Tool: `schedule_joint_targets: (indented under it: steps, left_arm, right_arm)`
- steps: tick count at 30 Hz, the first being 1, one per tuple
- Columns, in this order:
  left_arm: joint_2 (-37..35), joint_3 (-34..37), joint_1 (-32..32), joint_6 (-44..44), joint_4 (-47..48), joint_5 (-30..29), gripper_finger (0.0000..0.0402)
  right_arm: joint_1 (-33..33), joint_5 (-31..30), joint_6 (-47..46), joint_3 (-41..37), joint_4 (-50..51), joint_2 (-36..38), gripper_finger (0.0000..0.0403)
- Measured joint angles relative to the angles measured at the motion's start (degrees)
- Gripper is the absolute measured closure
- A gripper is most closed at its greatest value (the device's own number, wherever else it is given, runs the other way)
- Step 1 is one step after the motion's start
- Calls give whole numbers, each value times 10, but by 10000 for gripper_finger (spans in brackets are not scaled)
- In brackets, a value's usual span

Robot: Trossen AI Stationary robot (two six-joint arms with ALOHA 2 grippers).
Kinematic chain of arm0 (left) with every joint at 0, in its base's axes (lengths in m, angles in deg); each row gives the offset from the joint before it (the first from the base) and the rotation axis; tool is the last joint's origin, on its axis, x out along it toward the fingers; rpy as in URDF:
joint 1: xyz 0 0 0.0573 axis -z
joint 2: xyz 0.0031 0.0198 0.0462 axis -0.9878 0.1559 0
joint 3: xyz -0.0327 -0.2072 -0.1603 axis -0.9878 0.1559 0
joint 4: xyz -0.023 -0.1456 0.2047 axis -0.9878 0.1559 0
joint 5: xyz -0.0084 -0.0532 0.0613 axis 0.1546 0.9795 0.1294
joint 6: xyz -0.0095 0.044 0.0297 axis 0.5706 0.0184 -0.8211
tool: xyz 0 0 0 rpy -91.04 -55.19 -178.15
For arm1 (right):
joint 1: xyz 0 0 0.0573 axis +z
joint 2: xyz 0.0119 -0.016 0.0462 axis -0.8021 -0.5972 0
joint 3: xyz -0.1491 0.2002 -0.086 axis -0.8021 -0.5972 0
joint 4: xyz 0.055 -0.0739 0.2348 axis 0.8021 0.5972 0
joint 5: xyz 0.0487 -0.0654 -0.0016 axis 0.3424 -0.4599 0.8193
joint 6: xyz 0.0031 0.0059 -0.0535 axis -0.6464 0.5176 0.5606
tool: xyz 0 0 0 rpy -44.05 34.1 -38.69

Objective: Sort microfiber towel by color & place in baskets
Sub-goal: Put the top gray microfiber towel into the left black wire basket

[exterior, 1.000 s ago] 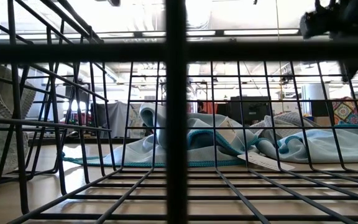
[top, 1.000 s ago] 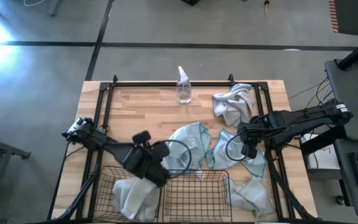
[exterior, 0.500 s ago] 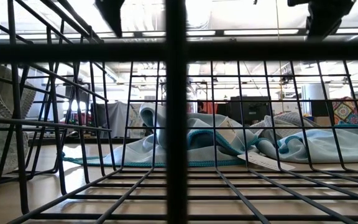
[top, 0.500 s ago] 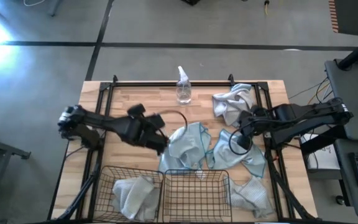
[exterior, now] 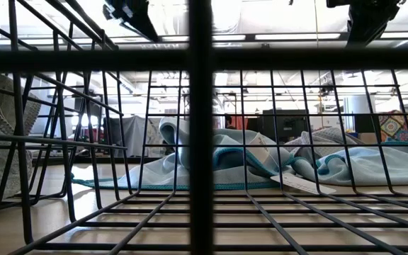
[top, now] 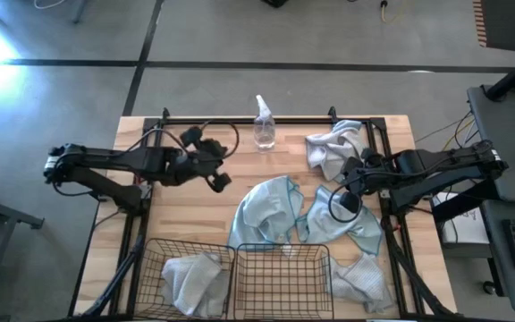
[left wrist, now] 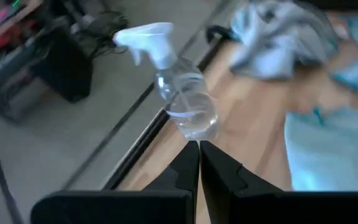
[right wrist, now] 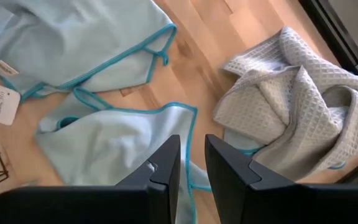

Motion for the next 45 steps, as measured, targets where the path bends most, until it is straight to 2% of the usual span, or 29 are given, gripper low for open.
schedule_joint_targets:
  steps: [3,6,10,14,21,25,31,34,38,45]
  left_arm:
    - [0,19,0,107,-46,-60,402]
    - [4,23,-9,124,-85,-81,402]
    - [12,8,-27,120,-107,8,402]
    - [34,-15,-48,67,-131,93,402]
    - [92,-65,-69,-7,-136,164,402]
    - [117,-68,-75,-12,-140,208,402]
    - [123,-54,-76,-26,-204,283,402]
    - [123,-42,-76,-39,-265,310,402]
    - [123,-17,-76,-32,-328,314,402]
    - [126,-18,-76,46,-348,306,402]
  right_arm:
    - [0,-30,9,0,0,0,335]
    - [0,-58,35,0,0,0,335]
    - [0,-72,60,0,0,0,335]
    - [-11,-73,78,0,9,15,335]
    - [-33,-75,89,-5,3,63,335]
    - [-33,-75,90,-7,-26,87,335]
    - [-33,-74,96,-7,-31,109,335]
    - [-33,-76,97,-7,-31,117,335]
    - [-33,-76,108,-12,-30,130,335]
    - [-33,-73,148,-54,-30,174,335]
